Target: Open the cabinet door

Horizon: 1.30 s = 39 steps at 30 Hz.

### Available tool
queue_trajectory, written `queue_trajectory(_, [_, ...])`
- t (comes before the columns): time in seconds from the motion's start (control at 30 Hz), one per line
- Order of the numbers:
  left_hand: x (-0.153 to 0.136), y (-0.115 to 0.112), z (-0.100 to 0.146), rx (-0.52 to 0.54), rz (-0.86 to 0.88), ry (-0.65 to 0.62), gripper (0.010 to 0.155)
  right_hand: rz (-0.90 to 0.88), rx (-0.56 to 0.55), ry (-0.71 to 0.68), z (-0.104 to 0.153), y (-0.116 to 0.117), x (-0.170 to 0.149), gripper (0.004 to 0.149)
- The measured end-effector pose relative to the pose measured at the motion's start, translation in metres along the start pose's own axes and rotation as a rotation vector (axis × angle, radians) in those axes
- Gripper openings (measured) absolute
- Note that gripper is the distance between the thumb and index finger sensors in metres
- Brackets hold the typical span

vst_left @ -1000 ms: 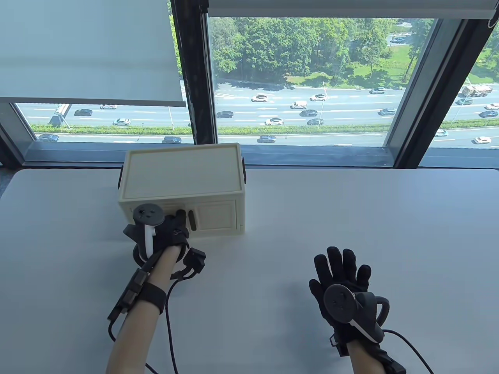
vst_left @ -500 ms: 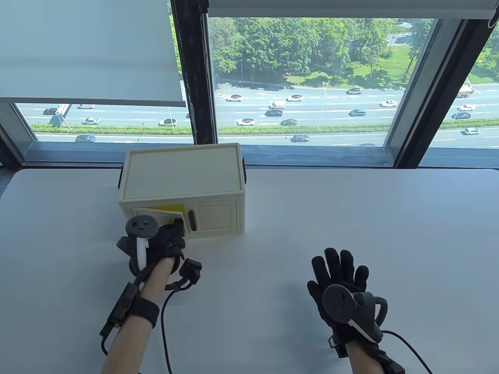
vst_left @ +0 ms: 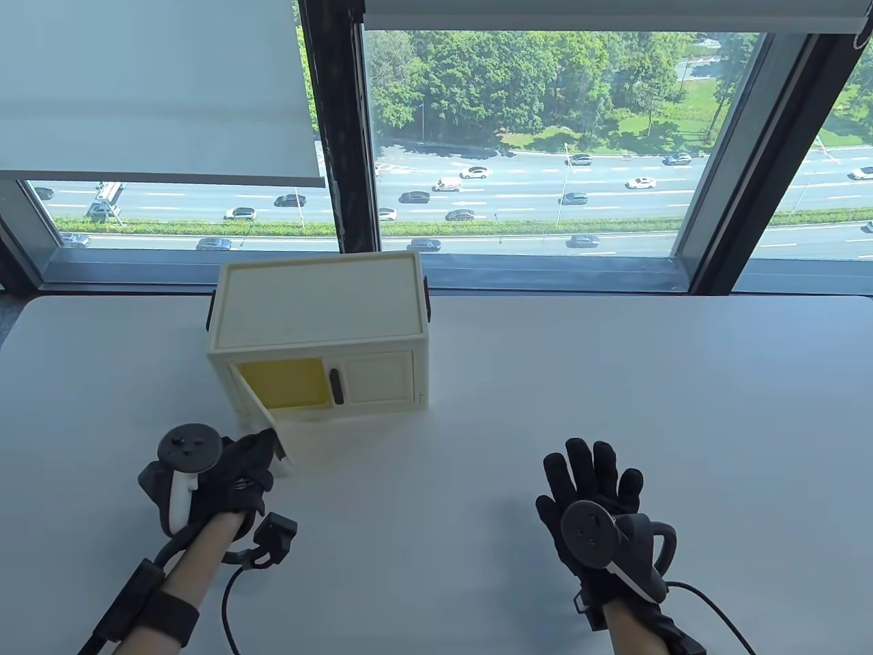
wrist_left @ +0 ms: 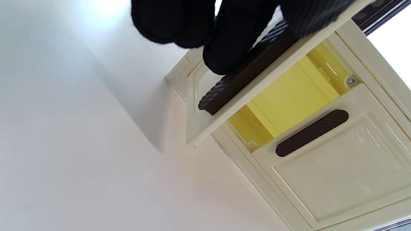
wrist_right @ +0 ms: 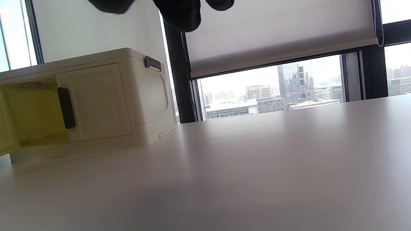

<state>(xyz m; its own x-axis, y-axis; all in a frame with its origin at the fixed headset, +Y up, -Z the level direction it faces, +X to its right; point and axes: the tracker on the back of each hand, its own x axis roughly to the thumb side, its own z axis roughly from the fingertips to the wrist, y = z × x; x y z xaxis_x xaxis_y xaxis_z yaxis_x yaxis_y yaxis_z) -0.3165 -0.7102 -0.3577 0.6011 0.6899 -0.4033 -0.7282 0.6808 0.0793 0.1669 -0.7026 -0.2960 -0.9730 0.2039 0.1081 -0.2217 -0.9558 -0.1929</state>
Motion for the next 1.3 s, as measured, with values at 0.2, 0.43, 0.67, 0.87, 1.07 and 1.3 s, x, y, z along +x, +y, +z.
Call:
queue_trajectory(0.2, [-0.013, 0.011, 0.007, 0.046, -0.033, -0.035, 0.059, 0.010, 0.020, 0.019, 0.001, 0.002, -0.002, 0.061])
queue_trajectory(0.43, [-0.023, 0.020, 0.019, 0.054, -0.085, -0.092, 0.065, 0.024, 0.031, 0.031, 0.001, 0.001, -0.005, 0.061])
queue_trajectory(0.67, [-0.031, 0.022, 0.030, 0.081, -0.162, -0.166, 0.069, 0.062, 0.043, 0.030, 0.000, 0.005, 0.000, 0.062])
queue_trajectory(0.87, [-0.030, 0.020, 0.029, 0.052, -0.199, -0.175, 0.078, 0.104, 0.050, 0.009, -0.008, 0.012, 0.019, 0.063])
queue_trajectory(1.07, [-0.031, 0.016, 0.024, -0.025, -0.252, -0.169, 0.081, 0.159, 0.047, -0.049, -0.031, 0.020, 0.067, 0.060])
queue_trajectory(1.3, [-0.031, 0.016, 0.026, -0.053, -0.275, -0.161, 0.084, 0.109, 0.010, -0.054, -0.079, 0.030, 0.148, 0.060])
